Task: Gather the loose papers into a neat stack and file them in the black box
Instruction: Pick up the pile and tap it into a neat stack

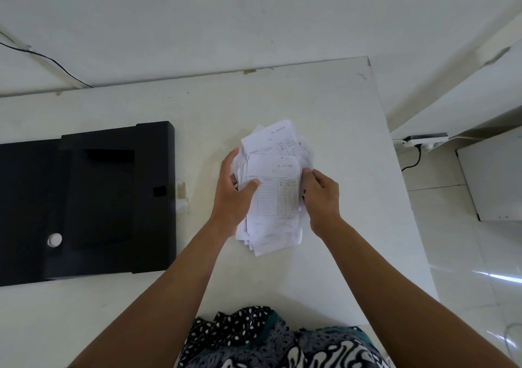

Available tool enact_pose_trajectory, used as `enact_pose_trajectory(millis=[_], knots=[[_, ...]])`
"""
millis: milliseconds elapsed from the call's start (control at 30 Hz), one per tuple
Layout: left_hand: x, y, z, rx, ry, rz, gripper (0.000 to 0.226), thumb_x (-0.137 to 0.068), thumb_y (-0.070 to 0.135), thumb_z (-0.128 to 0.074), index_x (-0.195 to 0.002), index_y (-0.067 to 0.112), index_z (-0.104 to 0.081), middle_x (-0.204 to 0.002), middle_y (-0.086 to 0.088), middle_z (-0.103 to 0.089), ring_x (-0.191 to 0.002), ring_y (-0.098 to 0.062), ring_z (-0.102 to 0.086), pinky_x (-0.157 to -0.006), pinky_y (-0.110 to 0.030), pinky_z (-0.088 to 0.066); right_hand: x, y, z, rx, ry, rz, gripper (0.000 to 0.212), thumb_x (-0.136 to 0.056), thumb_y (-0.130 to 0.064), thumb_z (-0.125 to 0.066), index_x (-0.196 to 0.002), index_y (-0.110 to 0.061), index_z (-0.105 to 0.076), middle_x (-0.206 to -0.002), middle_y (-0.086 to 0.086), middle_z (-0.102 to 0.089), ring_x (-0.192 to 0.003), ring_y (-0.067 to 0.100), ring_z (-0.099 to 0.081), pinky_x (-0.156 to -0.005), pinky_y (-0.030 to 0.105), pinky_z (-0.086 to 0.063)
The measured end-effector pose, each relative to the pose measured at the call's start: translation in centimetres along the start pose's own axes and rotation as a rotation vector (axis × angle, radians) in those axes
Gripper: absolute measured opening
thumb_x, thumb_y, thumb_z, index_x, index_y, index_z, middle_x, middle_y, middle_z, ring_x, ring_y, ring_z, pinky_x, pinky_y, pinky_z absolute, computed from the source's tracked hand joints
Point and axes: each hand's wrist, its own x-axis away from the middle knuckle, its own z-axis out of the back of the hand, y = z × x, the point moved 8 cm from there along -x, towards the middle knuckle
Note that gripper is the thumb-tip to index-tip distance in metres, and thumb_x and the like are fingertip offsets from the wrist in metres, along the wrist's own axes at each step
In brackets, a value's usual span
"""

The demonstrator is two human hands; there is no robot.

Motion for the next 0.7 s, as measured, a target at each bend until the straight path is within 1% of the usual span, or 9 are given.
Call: enact_pose_trajectory(millis=[100,167,233,300,400,467,533,600,700], knots=[[-0.5,0.2,0.4,0.085,0.067,0.04,0.067,-0.091,0.013,-0.071,-0.134,0.054,-0.04,-0.134,0.0,-0.063,-0.11,-0.016,-0.068,-0.08,-0.027,-0.06,0.5,-0.2,-0.4,-0.048,-0.064,0.027,0.047,-0.094,-0.034,-0.05,-0.081,0.01,-0.042,-0.075,0.009,-0.041,-0.072,0.023,-0.039,-0.067,0.04,-0.035],[-0.7,0.8,0.4,0.116,0.071,0.048,0.067,-0.091,0.015,-0.071,-0.138,0.05,-0.038,-0.126,-0.001,-0.066,-0.109,-0.018,-0.069,-0.077,-0.028,-0.061,0.6,-0.1,-0.6,-0.058,-0.121,0.017,0.053,-0.096,-0.043,-0.053,-0.091,0.01,-0.052,-0.078,0.017,-0.049,-0.077,0.022,-0.05,-0.066,0.043,-0.045],[-0.8,1.9,0.3,0.094,0.05,0.034,0.067,-0.09,0.017,-0.073,-0.143,0.041,-0.039,-0.126,0.003,-0.066,-0.111,-0.014,-0.067,-0.082,-0.028,-0.059,0.9,-1.4,-0.6,-0.052,-0.176,0.054,0.039,-0.095,-0.042,-0.065,-0.102,-0.004,-0.067,-0.083,0.004,-0.068,-0.08,0.013,-0.065,-0.066,0.031,-0.054],[-1.1,3.8,0.4,0.043,0.034,-0.037,0.049,-0.088,0.015,-0.074,-0.132,0.03,-0.056,-0.115,0.011,-0.072,-0.103,-0.007,-0.069,-0.086,-0.032,-0.059,1.0,-3.5,-0.6,-0.015,-0.217,0.156,0.026,-0.09,-0.028,-0.076,-0.112,-0.016,-0.07,-0.099,-0.005,-0.076,-0.089,0.012,-0.073,-0.069,0.023,-0.057],[-1.2,7.3,0.9,0.023,0.026,-0.176,0.028,-0.087,0.012,-0.076,-0.107,0.029,-0.068,-0.096,0.012,-0.077,-0.088,-0.009,-0.073,-0.08,-0.031,-0.061,1.2,-6.8,0.3,-0.019,-0.129,0.331,0.019,-0.086,-0.019,-0.079,-0.102,-0.012,-0.072,-0.095,0.007,-0.076,-0.088,0.022,-0.073,-0.072,0.032,-0.061],[-1.2,8.2,1.5,0.039,0.025,-0.234,0.029,-0.084,0.01,-0.079,-0.105,0.026,-0.067,-0.096,0.009,-0.076,-0.088,-0.013,-0.073,-0.077,-0.029,-0.06,1.6,-7.8,0.9,-0.005,-0.076,0.436,0.024,-0.082,-0.022,-0.082,-0.094,-0.006,-0.069,-0.088,0.013,-0.072,-0.082,0.021,-0.071,-0.074,0.036,-0.058],[-1.0,8.0,1.7,-0.006,0.012,-0.265,0.037,-0.08,0.008,-0.083,-0.107,0.022,-0.063,-0.101,0.002,-0.074,-0.093,-0.016,-0.072,-0.082,-0.032,-0.06,2.3,-8.0,1.1,0.027,-0.088,0.528,0.023,-0.082,-0.013,-0.083,-0.1,-0.015,-0.069,-0.097,0.003,-0.073,-0.094,0.017,-0.072,-0.085,0.032,-0.059],[-0.7,6.7,1.4,-0.117,0.005,-0.272,0.045,-0.078,0.005,-0.082,-0.111,0.024,-0.059,-0.104,0.003,-0.071,-0.097,-0.009,-0.07,-0.087,-0.028,-0.058,2.1,-6.7,1.0,0.123,-0.086,0.509,0.031,-0.083,-0.003,-0.08,-0.105,-0.021,-0.068,-0.103,-0.004,-0.071,-0.098,0.014,-0.069,-0.089,0.033,-0.056],[-0.4,5.8,0.7,-0.16,-0.022,-0.227,0.031,-0.084,0.002,-0.069,-0.107,0.021,-0.06,-0.094,0.012,-0.073,-0.085,0.003,-0.069,-0.078,-0.018,-0.054,1.2,-5.4,-1.4,0.35,-0.23,0.372,0.032,-0.093,0.0,-0.057,-0.122,-0.01,-0.065,-0.124,0.015,-0.067,-0.109,0.023,-0.064,-0.097,0.028,-0.05]])
